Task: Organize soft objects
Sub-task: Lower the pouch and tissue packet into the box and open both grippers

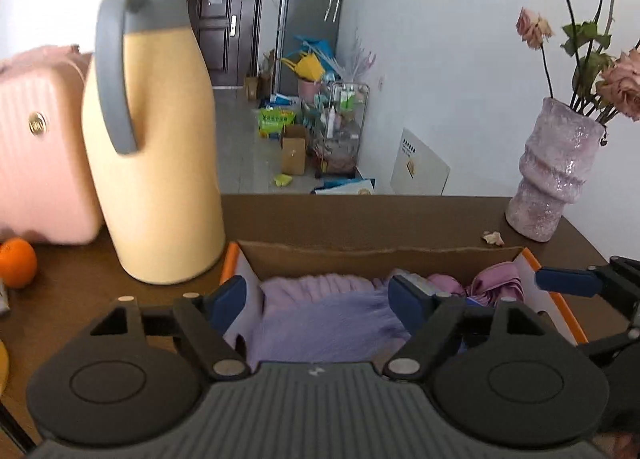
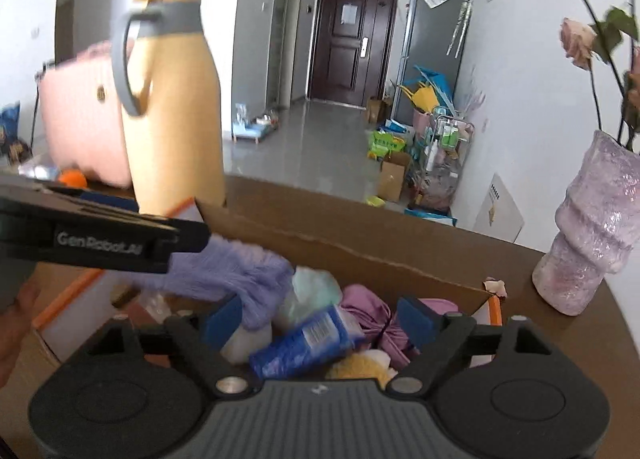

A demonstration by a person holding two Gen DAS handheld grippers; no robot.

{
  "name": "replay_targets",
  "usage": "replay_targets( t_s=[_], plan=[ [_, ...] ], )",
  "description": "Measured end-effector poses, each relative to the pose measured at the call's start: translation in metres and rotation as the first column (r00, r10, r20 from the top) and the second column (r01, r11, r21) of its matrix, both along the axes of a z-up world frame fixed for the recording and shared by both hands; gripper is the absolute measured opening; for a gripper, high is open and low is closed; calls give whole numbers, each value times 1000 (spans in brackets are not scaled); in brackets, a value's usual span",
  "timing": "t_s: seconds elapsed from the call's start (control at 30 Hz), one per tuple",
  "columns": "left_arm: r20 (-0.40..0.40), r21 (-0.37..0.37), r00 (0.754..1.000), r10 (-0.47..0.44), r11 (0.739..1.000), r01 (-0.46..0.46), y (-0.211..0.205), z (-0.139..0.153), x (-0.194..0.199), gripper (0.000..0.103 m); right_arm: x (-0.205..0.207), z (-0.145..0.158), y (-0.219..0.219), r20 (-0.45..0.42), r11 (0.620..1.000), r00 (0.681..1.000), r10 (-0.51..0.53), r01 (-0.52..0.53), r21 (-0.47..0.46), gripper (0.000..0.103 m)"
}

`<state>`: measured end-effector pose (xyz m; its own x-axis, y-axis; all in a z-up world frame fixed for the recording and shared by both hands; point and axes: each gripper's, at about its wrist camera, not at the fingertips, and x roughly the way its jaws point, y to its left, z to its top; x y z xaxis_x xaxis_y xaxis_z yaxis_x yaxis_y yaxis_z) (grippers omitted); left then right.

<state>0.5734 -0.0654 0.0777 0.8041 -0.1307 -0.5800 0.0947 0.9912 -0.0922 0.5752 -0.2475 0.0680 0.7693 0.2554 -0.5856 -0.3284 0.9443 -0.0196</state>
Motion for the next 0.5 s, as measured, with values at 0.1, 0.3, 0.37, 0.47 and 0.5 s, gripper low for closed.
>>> replay_targets(
  t_s=[0.1,0.3,0.37,0.47,0.5],
  plan=[
    [25,23,1000,15,1000,-16,6,15,-8,82,-4,13,-10,18,999,999,-33,32,16,85],
    [69,35,997,32,999,-35,15,50,-33,86,-26,38,-27,32,998,997,-65,65,2,85],
    [84,33,996,32,999,-35,16,60,-46,86,-40,47,-33,50,997,996,-74,75,-10,86],
    [108,57,994,14,998,-20,16,75,-71,88,-61,63,-40,74,996,994,-84,85,-12,87],
    [119,64,993,10,998,-18,15,80,-80,89,-71,69,-43,84,996,992,-89,90,-9,87]
  ],
)
